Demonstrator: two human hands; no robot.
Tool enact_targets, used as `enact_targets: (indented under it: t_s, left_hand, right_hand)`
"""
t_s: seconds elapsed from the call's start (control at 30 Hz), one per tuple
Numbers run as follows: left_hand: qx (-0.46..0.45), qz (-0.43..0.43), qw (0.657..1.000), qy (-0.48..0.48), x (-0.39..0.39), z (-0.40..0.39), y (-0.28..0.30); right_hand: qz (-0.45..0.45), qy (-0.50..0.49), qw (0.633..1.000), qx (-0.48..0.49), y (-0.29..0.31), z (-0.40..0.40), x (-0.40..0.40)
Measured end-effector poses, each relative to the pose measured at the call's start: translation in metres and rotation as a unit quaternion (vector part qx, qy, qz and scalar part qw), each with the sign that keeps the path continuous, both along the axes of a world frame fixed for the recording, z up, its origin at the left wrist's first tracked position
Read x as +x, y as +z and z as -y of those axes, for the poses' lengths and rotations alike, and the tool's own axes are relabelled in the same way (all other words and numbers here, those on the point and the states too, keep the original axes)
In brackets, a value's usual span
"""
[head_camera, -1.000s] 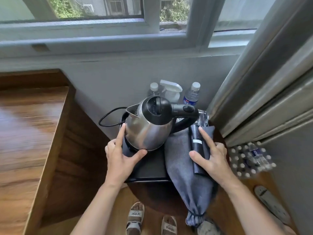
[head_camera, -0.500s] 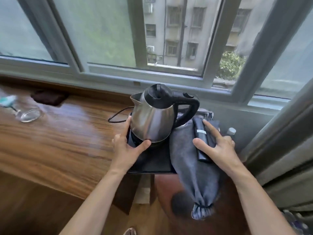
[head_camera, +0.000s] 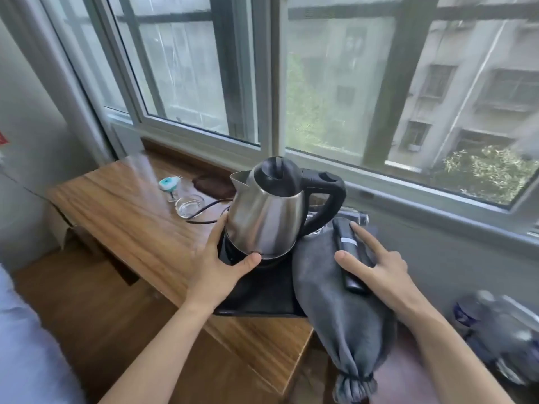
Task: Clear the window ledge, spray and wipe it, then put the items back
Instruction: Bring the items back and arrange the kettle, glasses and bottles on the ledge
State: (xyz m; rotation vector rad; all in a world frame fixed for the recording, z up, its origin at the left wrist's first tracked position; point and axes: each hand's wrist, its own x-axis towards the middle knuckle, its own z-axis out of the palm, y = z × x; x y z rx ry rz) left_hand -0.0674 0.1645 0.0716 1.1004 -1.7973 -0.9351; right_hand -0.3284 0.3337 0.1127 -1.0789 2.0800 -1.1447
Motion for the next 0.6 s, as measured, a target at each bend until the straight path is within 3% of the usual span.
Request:
enact_targets:
  t_s: [0.3,0.6]
  left_hand:
    - [-0.015,0.054,0.994,0.096,0.157,0.113,0.014]
    - [0.002,0.073,0.984,0.165,0.257,0.196,0.023]
  right_hand:
    - [0.0,0.079,0.997,-0.014,-0.012,0.164,0.124]
    - [0.012,0.138,0.99,-0.011,-0.001,0.289,0.21]
